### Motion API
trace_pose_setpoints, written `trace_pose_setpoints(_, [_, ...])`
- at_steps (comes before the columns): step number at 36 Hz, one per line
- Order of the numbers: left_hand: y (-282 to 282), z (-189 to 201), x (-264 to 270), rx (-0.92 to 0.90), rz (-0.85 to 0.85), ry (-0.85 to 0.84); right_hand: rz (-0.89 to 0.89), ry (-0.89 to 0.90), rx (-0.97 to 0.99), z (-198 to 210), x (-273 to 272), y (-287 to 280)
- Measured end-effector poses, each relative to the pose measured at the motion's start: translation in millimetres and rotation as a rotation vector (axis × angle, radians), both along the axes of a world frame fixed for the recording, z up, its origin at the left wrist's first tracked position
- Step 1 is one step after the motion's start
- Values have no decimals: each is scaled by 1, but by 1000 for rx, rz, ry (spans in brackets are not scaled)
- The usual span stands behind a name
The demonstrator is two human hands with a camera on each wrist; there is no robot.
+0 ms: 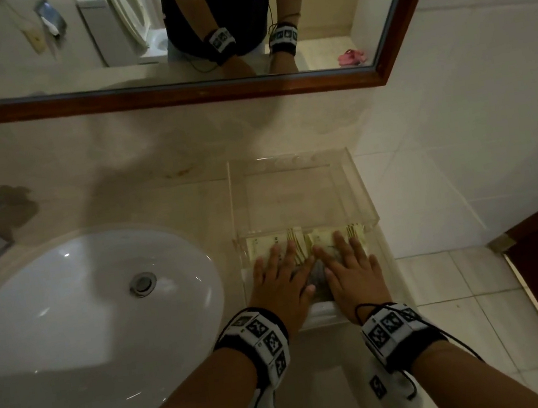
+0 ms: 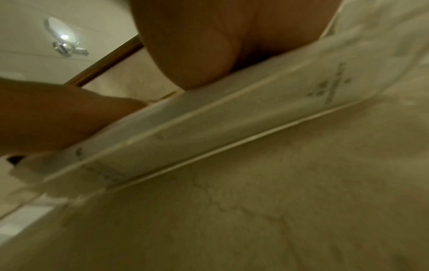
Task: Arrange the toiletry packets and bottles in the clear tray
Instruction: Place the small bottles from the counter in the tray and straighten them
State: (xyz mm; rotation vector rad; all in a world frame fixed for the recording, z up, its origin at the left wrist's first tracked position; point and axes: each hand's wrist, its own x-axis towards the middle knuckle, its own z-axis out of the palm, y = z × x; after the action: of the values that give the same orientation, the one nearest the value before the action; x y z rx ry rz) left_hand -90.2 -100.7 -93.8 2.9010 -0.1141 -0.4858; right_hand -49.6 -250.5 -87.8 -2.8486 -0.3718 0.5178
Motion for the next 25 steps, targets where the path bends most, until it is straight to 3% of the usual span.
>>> trace_pose_setpoints(3, [2,10,1,-32,-6,26,0,36,83,8,0,-2])
trace_pose_setpoints(6, [11,30,-1,-109,16,-49,-40,-154,214,18,-2,-12])
trace_pose_setpoints(8, [22,41,-9,-186,102,-162,-166,-321,274,24,-4,-27])
trace_pose_setpoints(10, [35,49,-20,-291,278,-273,-322,-367,277,28,-6,-44])
trace_pose_setpoints(13, [51,49,-32,-330,504,-175,-485,-217,228,27,-9,-66])
trace_pose_setpoints(16, [59,37,-32,-292,572,-26,-497,-39,212,23,-8,-73])
trace_pose_setpoints(25, [61,22,-16,-340,617,-35,-431,-56,176,13,-6,-68])
